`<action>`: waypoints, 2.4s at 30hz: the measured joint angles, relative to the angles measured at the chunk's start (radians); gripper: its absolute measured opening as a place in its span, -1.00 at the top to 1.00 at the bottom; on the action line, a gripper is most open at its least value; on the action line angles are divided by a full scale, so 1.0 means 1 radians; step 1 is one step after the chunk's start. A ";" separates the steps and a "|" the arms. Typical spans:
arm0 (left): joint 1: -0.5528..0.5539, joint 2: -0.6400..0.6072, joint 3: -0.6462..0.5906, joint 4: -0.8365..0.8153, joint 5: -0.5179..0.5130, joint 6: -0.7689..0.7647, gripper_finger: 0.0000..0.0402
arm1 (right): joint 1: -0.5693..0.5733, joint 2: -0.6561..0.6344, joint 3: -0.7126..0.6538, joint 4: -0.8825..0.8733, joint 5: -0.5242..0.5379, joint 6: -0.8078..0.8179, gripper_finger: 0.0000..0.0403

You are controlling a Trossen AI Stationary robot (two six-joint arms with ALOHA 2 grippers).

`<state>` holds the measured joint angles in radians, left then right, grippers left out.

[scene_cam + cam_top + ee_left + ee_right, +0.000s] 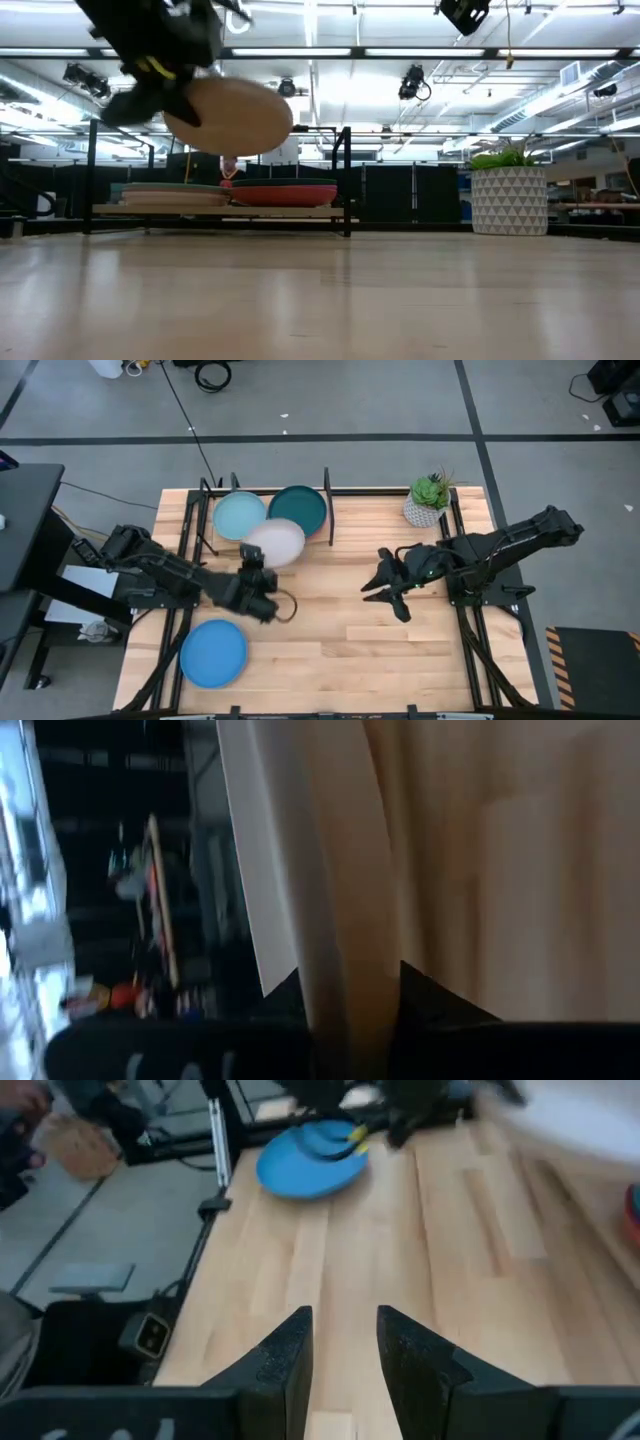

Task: Place and stack plates onto a shelf
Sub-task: Stack the grey plate on the light blue plate

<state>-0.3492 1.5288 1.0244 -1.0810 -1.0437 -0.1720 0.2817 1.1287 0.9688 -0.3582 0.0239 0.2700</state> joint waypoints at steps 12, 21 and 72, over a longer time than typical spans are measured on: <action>0.385 0.001 -0.135 0.027 0.043 0.073 0.72 | 0.074 0.048 0.000 -0.023 0.013 0.026 0.40; 0.518 0.001 -0.148 0.046 0.131 0.079 0.70 | 0.085 0.049 0.000 -0.033 0.062 0.049 0.40; 0.436 -0.011 -0.148 0.131 0.133 -0.045 0.23 | 0.084 0.065 -0.079 0.171 0.029 -0.124 0.40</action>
<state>0.0872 1.5182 0.8760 -0.9497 -0.9111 -0.2172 0.3660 1.1934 0.8894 -0.1875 0.0532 0.1462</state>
